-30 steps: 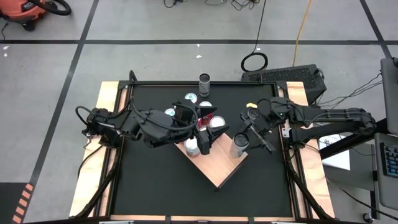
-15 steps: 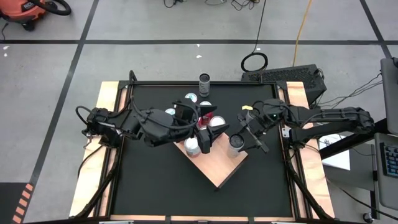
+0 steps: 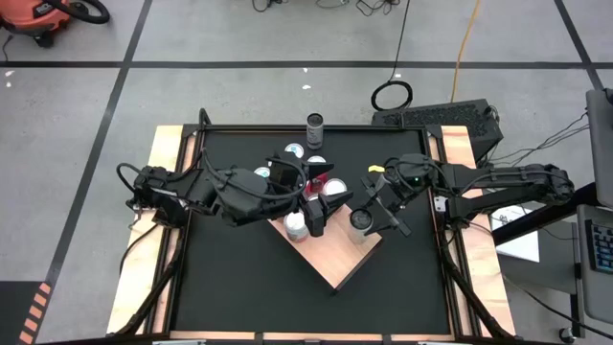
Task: Place canned beverage on shelf
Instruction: Put the left white soda can on the shelf
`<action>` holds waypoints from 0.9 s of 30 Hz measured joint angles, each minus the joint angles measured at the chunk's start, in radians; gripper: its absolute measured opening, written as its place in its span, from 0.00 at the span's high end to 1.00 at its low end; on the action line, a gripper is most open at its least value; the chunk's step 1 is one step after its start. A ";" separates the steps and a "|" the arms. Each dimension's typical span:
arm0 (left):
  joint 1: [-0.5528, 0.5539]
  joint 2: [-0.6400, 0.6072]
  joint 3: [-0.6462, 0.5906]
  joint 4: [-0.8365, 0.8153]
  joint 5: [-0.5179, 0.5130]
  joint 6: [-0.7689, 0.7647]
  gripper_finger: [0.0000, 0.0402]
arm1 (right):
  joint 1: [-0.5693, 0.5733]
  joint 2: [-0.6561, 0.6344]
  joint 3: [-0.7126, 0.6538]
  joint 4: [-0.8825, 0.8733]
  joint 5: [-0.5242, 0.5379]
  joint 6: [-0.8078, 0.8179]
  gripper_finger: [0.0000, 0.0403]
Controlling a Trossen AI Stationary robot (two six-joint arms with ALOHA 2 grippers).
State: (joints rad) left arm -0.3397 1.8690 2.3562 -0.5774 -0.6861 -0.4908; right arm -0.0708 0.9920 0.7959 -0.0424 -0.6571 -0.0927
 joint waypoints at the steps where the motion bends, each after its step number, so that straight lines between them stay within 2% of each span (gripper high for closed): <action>1: 0.000 0.000 0.000 0.000 0.000 0.000 0.02 | 0.000 0.000 0.000 -0.007 0.000 -0.003 0.46; 10: 0.000 0.000 0.000 -0.010 0.000 0.000 0.02 | 0.000 -0.002 0.003 -0.043 -0.002 -0.010 0.44; 20: 0.000 0.000 0.000 -0.010 0.000 -0.001 0.02 | 0.000 -0.002 0.003 -0.055 -0.001 -0.010 0.32; 27: 0.000 0.000 0.000 -0.009 0.000 -0.002 0.02 | 0.000 -0.002 0.003 -0.080 0.001 -0.031 0.33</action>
State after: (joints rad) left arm -0.3397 1.8694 2.3562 -0.5865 -0.6861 -0.4923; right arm -0.0708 0.9901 0.7986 -0.1224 -0.6558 -0.1234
